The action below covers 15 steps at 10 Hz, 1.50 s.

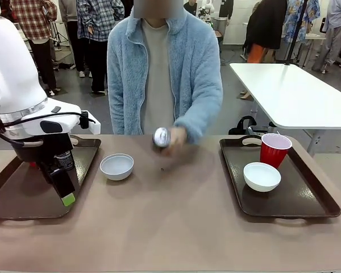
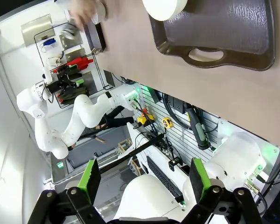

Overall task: Prepare tableware on both trays.
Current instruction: Pick up a Picnic Bowl from the table and place it on a Handle tray.

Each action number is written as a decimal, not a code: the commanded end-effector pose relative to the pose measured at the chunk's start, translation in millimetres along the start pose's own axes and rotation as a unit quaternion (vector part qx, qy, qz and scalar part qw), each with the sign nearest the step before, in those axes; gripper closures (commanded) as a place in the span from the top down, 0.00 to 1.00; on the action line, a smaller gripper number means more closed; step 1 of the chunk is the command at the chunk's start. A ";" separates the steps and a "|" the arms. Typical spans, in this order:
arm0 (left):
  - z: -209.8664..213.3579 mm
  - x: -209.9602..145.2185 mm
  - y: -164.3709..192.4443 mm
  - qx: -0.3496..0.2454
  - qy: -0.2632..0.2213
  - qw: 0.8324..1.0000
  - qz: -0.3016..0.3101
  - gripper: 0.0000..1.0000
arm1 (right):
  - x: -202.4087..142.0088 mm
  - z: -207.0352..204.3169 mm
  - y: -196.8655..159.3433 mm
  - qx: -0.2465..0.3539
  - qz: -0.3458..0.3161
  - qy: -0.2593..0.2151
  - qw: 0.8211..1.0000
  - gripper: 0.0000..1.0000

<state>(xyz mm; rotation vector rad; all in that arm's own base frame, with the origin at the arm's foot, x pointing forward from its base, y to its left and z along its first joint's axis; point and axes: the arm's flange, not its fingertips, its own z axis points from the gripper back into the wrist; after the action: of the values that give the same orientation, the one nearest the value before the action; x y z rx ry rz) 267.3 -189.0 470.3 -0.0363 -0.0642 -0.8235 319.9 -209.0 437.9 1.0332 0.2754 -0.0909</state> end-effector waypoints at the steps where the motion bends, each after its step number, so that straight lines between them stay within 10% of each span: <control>1: -12.0 0.0 5.1 0.009 -0.004 1.000 0.008 1.00 | -1.5 0.7 1.0 0.003 0.002 0.000 1.000 1.00; 10: -61.7 145.5 95.9 0.065 -0.017 0.963 0.260 1.00 | -1.5 0.7 1.0 0.003 0.002 0.000 1.000 1.00; 15: -72.1 146.9 115.3 0.047 -0.015 0.967 0.251 1.00 | -1.5 0.7 1.0 0.003 0.002 0.000 1.000 1.00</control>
<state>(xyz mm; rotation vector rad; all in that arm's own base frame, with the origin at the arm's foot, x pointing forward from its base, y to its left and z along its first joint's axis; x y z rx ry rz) 452.6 -224.0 413.2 0.0324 -0.1065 -0.3184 320.0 -208.9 438.0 1.0327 0.2753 -0.0907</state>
